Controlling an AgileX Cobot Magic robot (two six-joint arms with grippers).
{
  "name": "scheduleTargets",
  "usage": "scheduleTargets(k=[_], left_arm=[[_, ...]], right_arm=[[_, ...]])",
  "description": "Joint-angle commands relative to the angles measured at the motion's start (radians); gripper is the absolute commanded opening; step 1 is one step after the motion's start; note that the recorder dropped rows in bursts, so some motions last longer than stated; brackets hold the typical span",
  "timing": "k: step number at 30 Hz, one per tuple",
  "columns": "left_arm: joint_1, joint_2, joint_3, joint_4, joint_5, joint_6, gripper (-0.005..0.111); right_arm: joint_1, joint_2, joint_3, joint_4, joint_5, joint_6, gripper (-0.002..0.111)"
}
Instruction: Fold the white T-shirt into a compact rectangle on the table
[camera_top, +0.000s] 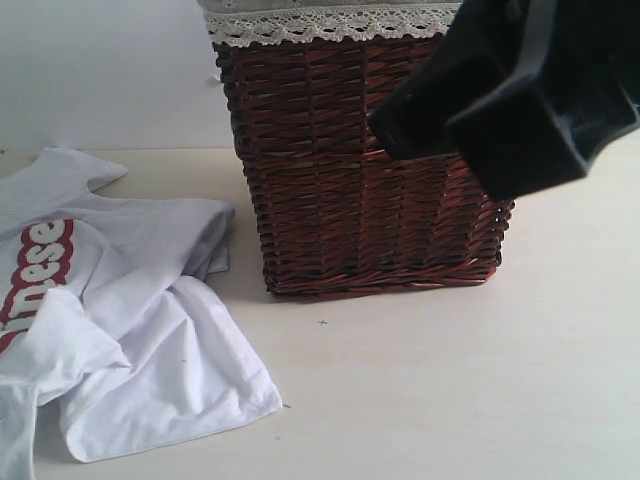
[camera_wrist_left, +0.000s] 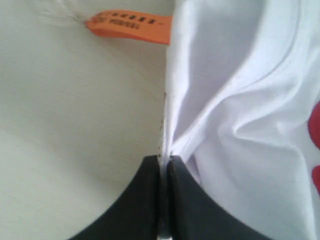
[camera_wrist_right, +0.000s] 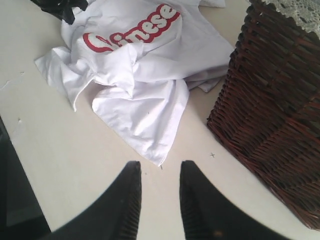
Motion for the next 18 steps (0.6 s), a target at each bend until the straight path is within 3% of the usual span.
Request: scheduleTargets(k=[1,4,7,10,14,18], left_arm=[[0.008,-0.055,-0.075,0.151,0.097,-0.094,0.0],[0.008,-0.062,-0.148,0.304,0.191,-0.146,0.0],[0.009,-0.062,-0.201,0.565,0.275,-0.363,0.0],[0.009,-0.062,-0.224,0.738,0.267,-0.503,0.0],[0.009,-0.062,-0.262,0.832,0.198,-0.629,0.0],[0.009,-0.062,-0.267,0.81,0.103,-0.629,0.0]], right_arm=[[-0.004,-0.003,0.003,0.024,-0.003,-0.016,0.029],[-0.004,-0.003,0.003,0.024,-0.003,-0.021,0.029],[-0.004,-0.003,0.003,0.024,-0.003,-0.021,0.029],[-0.004,-0.003,0.003,0.024,-0.003,-0.021,0.029],[-0.004,-0.003,0.003,0.024,-0.003,-0.021,0.029],[-0.004,-0.003,0.003,0.024,-0.003,-0.021,0.029]])
